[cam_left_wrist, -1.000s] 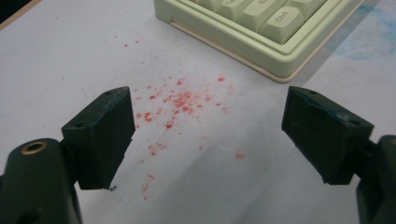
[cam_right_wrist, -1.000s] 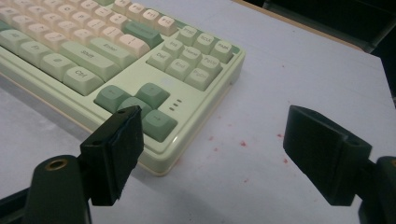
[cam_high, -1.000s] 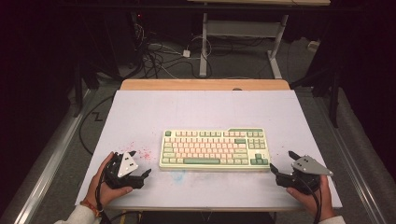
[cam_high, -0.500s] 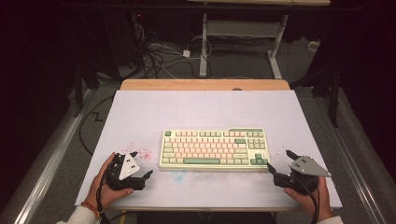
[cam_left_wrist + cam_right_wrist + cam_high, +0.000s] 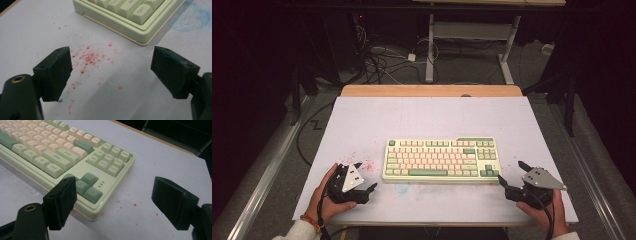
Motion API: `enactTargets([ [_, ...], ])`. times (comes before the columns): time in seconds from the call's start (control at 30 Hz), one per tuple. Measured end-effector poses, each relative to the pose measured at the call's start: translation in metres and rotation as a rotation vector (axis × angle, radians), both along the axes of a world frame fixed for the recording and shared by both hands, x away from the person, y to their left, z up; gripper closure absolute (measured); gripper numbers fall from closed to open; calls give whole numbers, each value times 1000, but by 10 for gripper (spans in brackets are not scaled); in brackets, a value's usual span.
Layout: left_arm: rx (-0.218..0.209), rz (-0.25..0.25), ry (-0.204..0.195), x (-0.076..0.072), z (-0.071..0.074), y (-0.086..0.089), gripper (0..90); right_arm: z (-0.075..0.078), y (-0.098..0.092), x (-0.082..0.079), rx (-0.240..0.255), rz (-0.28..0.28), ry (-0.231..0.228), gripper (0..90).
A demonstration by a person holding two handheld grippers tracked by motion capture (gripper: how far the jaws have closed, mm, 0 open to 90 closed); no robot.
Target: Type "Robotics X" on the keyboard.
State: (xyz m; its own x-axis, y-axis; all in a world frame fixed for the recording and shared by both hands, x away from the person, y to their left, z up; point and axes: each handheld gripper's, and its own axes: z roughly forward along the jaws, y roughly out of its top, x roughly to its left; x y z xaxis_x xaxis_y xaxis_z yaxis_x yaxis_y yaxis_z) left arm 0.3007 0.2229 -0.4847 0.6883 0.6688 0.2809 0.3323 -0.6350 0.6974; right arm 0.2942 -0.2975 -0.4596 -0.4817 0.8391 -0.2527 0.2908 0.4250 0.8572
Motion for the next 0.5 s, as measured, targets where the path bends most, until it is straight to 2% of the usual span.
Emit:
enactTargets([
  [0.5,-7,18,5,9,0,-1,163,-6,1,4,-11,0,11,208],
])
